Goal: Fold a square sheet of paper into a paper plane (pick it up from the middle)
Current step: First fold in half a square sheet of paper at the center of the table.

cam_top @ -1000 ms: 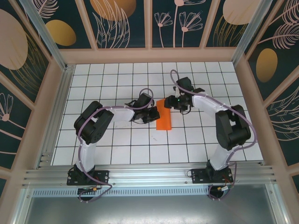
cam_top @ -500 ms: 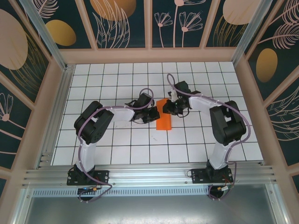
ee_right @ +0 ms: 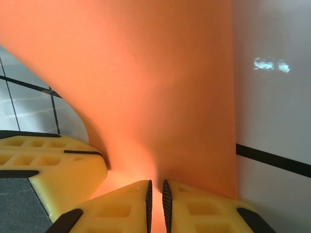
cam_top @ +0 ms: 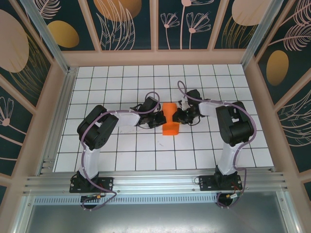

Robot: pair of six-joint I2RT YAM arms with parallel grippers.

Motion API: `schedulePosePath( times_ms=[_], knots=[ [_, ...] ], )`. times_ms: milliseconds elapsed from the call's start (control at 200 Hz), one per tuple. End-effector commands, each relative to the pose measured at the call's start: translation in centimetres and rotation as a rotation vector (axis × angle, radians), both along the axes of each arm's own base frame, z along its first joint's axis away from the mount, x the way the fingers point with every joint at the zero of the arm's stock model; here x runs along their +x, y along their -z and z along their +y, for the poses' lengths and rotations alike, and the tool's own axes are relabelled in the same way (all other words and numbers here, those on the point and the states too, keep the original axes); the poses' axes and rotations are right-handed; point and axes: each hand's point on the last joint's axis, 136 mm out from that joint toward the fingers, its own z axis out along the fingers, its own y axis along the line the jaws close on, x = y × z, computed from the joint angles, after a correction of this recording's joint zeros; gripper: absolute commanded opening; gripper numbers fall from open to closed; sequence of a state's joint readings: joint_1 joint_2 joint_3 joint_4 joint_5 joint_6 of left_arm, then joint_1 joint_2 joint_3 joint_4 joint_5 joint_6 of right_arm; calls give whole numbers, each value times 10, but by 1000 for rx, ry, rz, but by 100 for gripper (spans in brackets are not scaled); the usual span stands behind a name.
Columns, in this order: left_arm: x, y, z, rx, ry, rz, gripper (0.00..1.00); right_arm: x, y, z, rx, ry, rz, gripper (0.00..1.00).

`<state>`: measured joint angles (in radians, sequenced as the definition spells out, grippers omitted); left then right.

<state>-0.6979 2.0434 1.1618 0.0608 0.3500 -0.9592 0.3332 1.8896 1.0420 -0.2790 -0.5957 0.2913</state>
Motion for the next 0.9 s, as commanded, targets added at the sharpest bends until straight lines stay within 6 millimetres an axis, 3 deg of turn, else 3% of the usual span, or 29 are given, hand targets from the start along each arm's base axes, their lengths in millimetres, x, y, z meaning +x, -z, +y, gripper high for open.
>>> schedulePosePath(
  times_ms=[0,70,160,315,475,741,896],
  knots=[
    [-28,68,48,244,-32,134,0,1,-13,3,43,-1,-36,19],
    [-28,69,48,245,-32,135,0,0,-28,8,86,-5,-53,19],
    [-28,69,48,246,-35,135,0,-11,-28,9,92,-10,-34,19],
    [-28,71,50,252,-39,136,0,-35,-3,-2,50,4,34,19],
    [-29,73,51,258,-43,140,0,-42,17,-12,11,24,74,18],
    [-29,74,52,260,-46,141,0,-47,-28,2,117,-2,7,18],
    [-29,75,52,259,-46,142,0,-67,-10,-1,94,-3,60,18]
  ],
)
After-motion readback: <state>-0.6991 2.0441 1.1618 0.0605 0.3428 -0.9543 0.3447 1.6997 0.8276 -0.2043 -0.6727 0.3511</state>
